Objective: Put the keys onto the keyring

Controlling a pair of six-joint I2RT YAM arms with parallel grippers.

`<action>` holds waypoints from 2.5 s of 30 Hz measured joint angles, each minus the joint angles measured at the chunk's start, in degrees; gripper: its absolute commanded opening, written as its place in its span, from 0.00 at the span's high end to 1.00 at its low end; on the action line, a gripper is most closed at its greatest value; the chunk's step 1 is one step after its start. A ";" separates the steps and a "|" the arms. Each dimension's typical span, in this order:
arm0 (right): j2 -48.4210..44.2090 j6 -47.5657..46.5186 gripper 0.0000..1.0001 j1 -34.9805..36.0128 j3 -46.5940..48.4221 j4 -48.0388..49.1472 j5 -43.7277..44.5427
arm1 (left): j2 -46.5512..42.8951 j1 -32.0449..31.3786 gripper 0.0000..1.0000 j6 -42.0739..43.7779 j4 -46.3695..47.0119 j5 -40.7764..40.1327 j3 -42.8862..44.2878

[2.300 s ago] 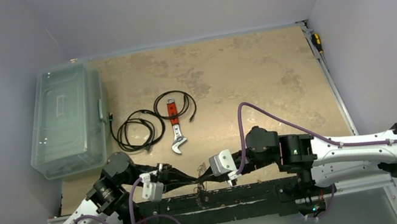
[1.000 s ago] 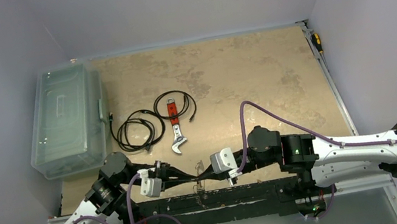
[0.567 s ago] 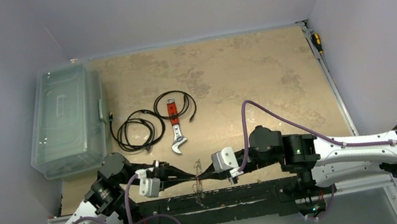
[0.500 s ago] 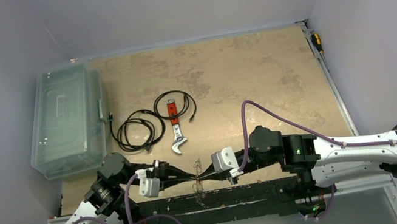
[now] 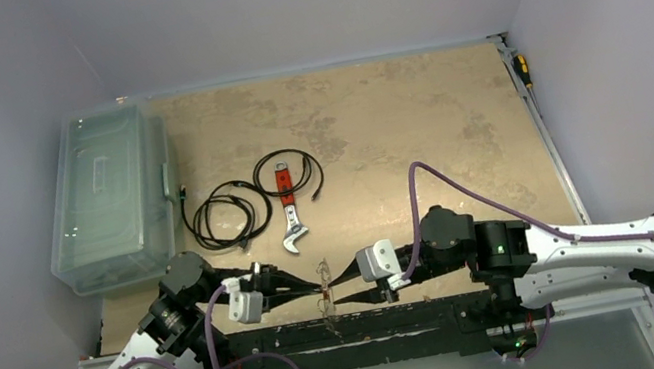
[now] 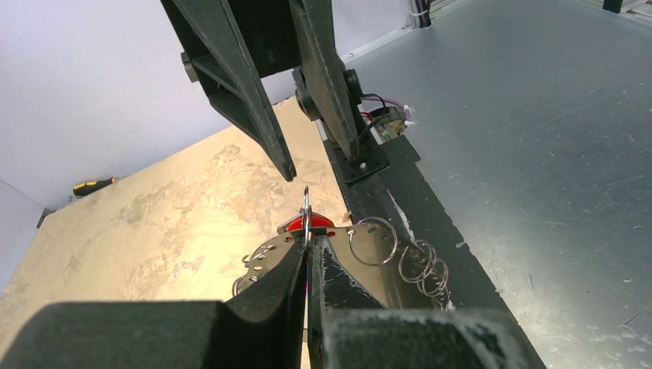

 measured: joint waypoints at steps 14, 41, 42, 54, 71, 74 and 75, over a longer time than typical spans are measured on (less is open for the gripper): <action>0.46 0.96 0.66 0.15 -0.02 1.88 2.14 | -0.48 0.04 1.00 0.00 0.00 -0.07 0.00; 4.98 2.82 0.84 0.22 -0.02 4.66 5.25 | -1.55 0.07 1.00 0.00 -0.55 -0.68 0.00; 4.98 2.89 0.84 0.26 -0.02 4.68 5.57 | -1.62 0.07 1.00 -0.02 -0.55 -0.72 0.00; 4.72 3.26 1.00 0.31 -0.02 5.38 7.28 | -2.71 0.37 1.00 -0.04 -0.57 -2.01 0.00; 4.87 2.21 1.00 0.37 0.00 1.44 10.58 | -4.20 0.42 0.73 0.48 -0.15 -3.72 0.00; 4.70 1.88 1.00 0.35 0.00 0.00 11.37 | -4.22 0.42 0.75 0.50 0.00 -3.78 0.00; 4.55 1.84 1.00 0.35 0.00 -0.22 11.54 | -4.20 0.42 0.75 0.50 0.00 -3.80 0.00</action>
